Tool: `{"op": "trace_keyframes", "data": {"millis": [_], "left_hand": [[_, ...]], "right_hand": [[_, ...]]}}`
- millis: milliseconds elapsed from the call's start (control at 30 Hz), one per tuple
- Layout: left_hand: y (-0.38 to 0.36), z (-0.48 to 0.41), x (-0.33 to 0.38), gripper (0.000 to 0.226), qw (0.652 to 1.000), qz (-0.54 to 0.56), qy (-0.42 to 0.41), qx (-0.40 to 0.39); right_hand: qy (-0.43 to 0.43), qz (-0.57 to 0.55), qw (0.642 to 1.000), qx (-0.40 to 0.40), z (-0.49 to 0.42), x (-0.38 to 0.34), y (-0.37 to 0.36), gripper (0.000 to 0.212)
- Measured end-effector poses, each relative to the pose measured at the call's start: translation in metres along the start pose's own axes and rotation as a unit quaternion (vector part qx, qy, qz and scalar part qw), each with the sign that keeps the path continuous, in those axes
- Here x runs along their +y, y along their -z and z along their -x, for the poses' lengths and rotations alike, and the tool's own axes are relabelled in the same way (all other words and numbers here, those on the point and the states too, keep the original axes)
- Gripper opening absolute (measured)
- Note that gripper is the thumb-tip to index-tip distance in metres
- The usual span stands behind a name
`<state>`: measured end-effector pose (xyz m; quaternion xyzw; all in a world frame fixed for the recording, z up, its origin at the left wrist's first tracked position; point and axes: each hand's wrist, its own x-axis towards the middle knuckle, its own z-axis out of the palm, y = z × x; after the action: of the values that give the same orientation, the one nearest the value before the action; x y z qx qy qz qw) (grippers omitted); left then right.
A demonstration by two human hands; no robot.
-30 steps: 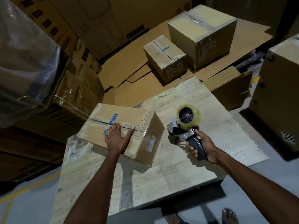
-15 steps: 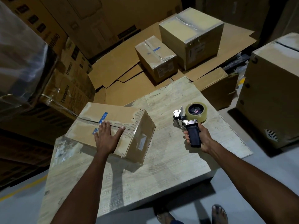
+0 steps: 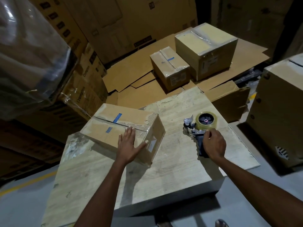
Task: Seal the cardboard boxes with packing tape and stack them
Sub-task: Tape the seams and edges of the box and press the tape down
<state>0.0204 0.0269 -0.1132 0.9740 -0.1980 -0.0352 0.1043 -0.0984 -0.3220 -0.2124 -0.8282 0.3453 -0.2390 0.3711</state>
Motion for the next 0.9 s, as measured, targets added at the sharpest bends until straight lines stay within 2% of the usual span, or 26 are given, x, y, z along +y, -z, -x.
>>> {"op": "trace_keyframes", "data": {"millis": [133, 267, 400, 500, 600, 700, 767, 833, 900], "left_hand": [[0.009, 0.005, -0.012, 0.116, 0.998, -0.037, -0.028, -0.040], [0.020, 0.018, -0.029, 0.116, 0.993, -0.055, -0.068, -0.081], [0.039, 0.029, -0.058, 0.117, 0.984, -0.061, -0.101, -0.130], [0.052, 0.034, -0.079, 0.117, 0.981, -0.058, -0.118, -0.142], [0.055, 0.042, -0.088, 0.115, 0.983, -0.053, -0.121, -0.125], [0.045, 0.051, -0.090, 0.110, 0.989, -0.022, -0.113, -0.089], [0.032, 0.059, -0.090, 0.105, 0.992, -0.012, -0.112, -0.057], [0.020, 0.065, -0.089, 0.095, 0.993, -0.011, -0.118, -0.021], [0.013, 0.067, -0.089, 0.085, 0.993, -0.002, -0.116, 0.007]], "right_hand": [[0.130, -0.033, 0.990, -0.045, 0.010, -0.024, -0.004, 0.016], [0.251, -0.042, 0.964, -0.079, 0.026, -0.045, -0.012, 0.018], [0.387, -0.035, 0.910, -0.145, 0.046, -0.076, -0.034, 0.021], [0.460, -0.008, 0.870, -0.177, 0.057, -0.108, -0.051, 0.040], [0.535, 0.025, 0.820, -0.203, 0.063, -0.135, -0.067, 0.057], [0.586, 0.066, 0.760, -0.273, 0.065, -0.155, -0.082, 0.076], [0.602, 0.086, 0.731, -0.309, 0.065, -0.164, -0.092, 0.079], [0.614, 0.096, 0.718, -0.314, 0.062, -0.167, -0.101, 0.076], [0.619, 0.087, 0.720, -0.300, 0.059, -0.163, -0.107, 0.068]]}}
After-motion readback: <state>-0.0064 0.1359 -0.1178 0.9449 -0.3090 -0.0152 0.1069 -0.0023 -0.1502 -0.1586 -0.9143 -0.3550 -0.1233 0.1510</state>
